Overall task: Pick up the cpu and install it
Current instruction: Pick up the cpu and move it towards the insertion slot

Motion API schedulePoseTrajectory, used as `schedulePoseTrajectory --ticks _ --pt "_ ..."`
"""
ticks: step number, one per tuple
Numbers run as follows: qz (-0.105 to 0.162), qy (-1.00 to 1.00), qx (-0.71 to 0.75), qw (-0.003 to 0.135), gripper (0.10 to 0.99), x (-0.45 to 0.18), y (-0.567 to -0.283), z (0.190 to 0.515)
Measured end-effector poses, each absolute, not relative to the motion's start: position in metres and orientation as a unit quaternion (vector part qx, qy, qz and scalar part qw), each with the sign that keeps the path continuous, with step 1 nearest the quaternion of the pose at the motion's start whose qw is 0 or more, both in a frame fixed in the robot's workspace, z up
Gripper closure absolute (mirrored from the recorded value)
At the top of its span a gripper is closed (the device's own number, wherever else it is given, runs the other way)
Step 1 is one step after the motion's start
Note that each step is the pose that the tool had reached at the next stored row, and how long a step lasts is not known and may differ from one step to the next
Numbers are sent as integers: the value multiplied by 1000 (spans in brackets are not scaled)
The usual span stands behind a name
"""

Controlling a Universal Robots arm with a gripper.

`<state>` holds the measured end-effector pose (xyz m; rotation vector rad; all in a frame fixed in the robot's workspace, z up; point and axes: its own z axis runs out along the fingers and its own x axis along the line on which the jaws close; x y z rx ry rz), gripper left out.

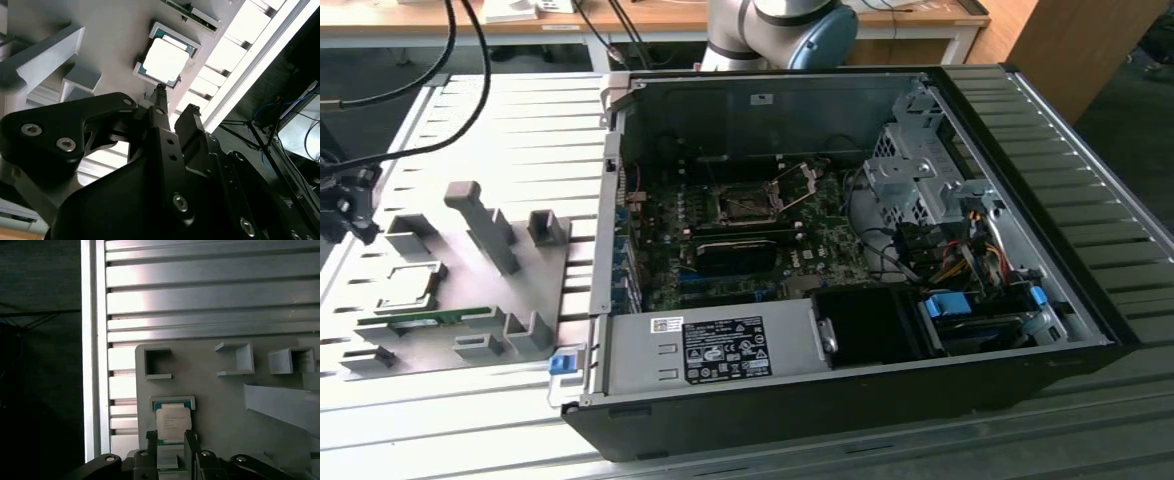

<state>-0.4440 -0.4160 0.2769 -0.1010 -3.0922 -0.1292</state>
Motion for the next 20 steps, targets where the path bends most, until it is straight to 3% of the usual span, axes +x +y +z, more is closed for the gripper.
schedulePoseTrajectory --ticks 1,3,4,6,9,10,20 --pt "-41 -998 -31 23 737 -444 -416 275" --pt "-40 -999 -26 23 620 -444 -416 272" --pt "-39 -999 -25 23 620 -444 -416 270" --pt "-36 -999 -22 23 506 -444 -416 268" --pt "-32 -999 -20 23 447 -444 -417 264" --pt "-31 -999 -20 23 380 -444 -417 263" --pt "-18 -999 -18 23 380 -444 -417 255"
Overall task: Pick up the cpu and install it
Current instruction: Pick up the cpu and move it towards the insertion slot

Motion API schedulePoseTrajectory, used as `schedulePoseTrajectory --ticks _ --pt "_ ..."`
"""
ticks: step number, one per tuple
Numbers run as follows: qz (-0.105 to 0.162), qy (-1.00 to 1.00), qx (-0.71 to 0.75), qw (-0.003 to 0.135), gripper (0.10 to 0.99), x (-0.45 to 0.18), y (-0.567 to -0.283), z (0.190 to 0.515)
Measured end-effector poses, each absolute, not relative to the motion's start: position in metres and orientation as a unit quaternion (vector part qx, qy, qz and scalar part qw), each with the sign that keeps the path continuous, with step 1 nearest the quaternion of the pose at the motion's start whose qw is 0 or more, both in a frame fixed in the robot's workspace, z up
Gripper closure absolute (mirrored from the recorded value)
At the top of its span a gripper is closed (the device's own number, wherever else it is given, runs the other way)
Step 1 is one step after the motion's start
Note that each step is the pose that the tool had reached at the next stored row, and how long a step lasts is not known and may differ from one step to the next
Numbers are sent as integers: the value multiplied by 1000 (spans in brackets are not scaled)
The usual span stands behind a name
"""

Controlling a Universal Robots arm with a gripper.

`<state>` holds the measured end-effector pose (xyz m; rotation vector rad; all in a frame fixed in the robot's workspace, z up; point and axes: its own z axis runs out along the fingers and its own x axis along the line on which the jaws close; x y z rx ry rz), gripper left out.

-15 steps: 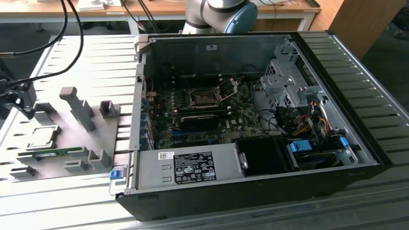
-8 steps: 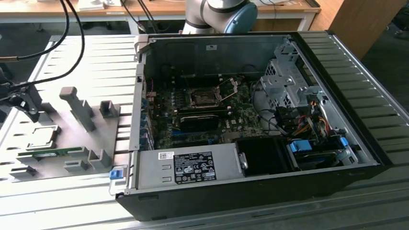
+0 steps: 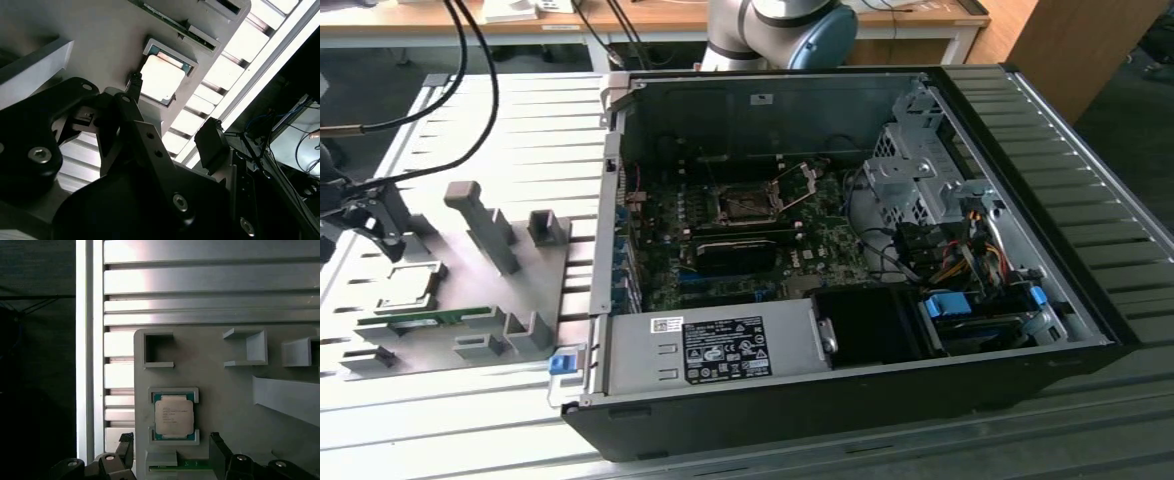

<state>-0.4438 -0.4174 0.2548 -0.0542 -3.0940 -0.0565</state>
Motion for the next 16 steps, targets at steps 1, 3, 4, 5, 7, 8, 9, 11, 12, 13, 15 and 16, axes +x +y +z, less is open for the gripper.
schedulePoseTrajectory --ticks 1,3,4,5,7,8,9,11,12,13,15,16 --pt "-18 -999 -17 23 380 -444 -418 254" --pt "-18 -999 -17 23 380 -444 -418 253" --pt "-18 -999 -16 23 380 -444 -418 252" --pt "-18 -999 -15 24 380 -444 -418 251" --pt "-18 -999 -14 24 380 -444 -418 250" --pt "-18 -999 -13 24 380 -444 -418 249" --pt "-18 -999 -12 24 380 -444 -418 249" --pt "-16 -1000 -11 24 380 -444 -418 247" --pt "-14 -1000 -11 24 380 -444 -418 247" --pt "-13 -1000 -10 24 380 -444 -418 246" --pt "-8 -1000 -10 24 373 -444 -418 245" --pt "-6 -1000 -10 24 310 -444 -418 245"
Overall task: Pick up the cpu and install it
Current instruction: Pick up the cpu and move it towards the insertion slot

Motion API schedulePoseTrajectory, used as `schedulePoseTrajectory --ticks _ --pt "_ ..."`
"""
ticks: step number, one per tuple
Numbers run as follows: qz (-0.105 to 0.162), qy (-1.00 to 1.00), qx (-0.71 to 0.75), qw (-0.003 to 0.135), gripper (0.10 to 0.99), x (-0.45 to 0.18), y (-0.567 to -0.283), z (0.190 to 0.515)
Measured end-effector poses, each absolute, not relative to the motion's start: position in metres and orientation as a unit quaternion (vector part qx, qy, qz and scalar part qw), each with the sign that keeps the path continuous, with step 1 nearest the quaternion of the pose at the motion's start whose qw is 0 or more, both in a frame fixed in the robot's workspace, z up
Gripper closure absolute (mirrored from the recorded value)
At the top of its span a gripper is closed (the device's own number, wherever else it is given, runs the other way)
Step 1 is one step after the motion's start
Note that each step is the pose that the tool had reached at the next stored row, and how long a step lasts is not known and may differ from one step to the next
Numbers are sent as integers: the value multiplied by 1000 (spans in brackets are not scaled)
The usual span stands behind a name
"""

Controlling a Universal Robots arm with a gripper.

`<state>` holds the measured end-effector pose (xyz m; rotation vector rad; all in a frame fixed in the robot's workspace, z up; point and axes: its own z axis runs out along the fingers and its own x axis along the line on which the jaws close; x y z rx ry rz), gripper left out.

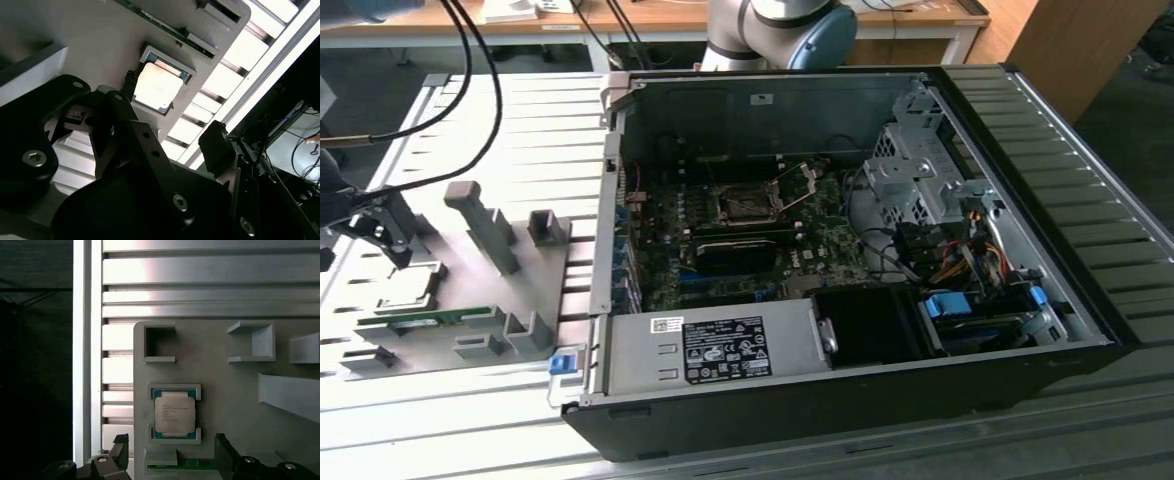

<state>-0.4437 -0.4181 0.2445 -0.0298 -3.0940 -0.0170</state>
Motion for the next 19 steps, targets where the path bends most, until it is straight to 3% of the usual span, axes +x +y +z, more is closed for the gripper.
schedulePoseTrajectory --ticks 6,11,19 --pt "-2 -1000 -9 24 310 -444 -418 235" --pt "-2 -1000 -9 13 310 -444 -418 231" --pt "-2 -1000 -6 12 310 -442 -417 217"
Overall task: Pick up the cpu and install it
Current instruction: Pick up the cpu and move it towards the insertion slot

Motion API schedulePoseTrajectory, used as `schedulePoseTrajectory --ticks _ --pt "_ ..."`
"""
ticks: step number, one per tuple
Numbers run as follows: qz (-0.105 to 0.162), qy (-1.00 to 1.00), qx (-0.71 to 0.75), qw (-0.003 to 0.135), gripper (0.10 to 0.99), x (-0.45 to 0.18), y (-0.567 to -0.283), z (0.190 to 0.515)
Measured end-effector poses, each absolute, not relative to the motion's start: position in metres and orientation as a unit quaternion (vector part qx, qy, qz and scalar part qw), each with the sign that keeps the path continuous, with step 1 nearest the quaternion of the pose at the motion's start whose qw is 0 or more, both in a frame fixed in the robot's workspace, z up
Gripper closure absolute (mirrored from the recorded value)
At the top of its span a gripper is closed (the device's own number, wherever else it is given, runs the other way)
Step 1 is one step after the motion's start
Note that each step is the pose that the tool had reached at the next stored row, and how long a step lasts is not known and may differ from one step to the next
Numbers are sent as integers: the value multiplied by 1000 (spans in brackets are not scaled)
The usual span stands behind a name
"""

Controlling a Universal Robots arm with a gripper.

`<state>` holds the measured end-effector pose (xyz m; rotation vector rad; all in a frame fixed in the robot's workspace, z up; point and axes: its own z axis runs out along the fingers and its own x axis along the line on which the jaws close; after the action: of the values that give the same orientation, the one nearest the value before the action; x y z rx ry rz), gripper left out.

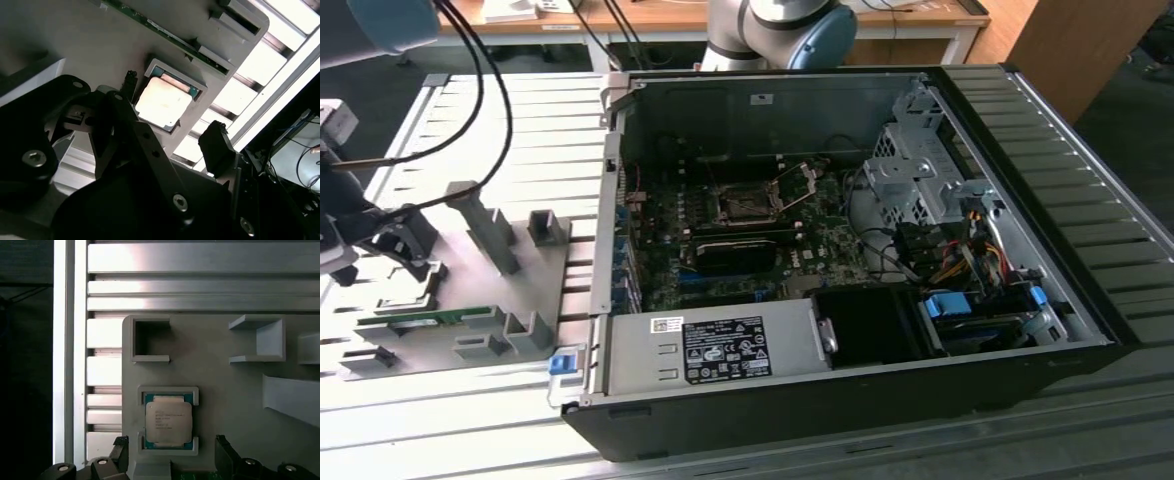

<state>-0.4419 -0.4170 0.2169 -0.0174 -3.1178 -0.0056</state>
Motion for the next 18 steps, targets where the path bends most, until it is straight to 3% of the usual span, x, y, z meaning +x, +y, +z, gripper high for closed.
schedulePoseTrajectory --ticks 18 --pt "-8 -1000 -5 8 310 -443 -410 193"
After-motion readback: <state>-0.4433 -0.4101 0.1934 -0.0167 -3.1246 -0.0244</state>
